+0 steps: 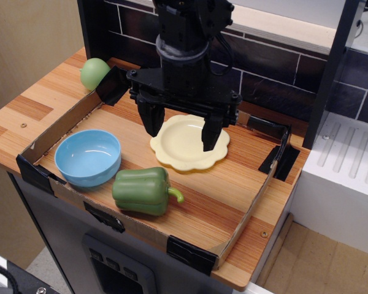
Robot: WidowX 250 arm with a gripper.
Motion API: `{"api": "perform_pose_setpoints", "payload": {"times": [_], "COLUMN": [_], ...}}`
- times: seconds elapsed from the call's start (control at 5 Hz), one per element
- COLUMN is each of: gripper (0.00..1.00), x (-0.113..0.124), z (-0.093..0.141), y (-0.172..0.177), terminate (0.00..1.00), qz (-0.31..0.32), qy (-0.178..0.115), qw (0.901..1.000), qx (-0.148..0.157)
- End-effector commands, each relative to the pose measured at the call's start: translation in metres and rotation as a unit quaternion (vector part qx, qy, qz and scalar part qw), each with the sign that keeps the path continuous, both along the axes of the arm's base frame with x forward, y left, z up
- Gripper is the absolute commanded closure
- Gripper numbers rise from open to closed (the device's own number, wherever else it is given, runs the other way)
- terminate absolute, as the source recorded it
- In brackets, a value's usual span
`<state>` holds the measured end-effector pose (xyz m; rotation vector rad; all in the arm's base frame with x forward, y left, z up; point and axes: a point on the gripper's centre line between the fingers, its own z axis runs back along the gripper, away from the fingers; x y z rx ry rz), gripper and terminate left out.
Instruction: Put bowl on plate
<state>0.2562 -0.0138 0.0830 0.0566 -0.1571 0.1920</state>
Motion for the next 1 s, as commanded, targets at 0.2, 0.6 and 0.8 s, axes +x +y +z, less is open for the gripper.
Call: {"api": "perform_pose_setpoints", "payload": {"times": [0.2,0.6,0.8], "gripper": [0.00,0.00,0.00], "x": [-0.003,-0.010,-0.007], "z": [0.006,-0.015,-0.036], "y": [0.032,0.081,0.091], "terminate": [0.00,0.00,0.00], "qz": [0.090,0.135,0.174], "qy": [-0.026,-0.005,0.003], "qw": [0.9956,0.9908,0.9847], "qx": [0.001,0.007,-0.004]}}
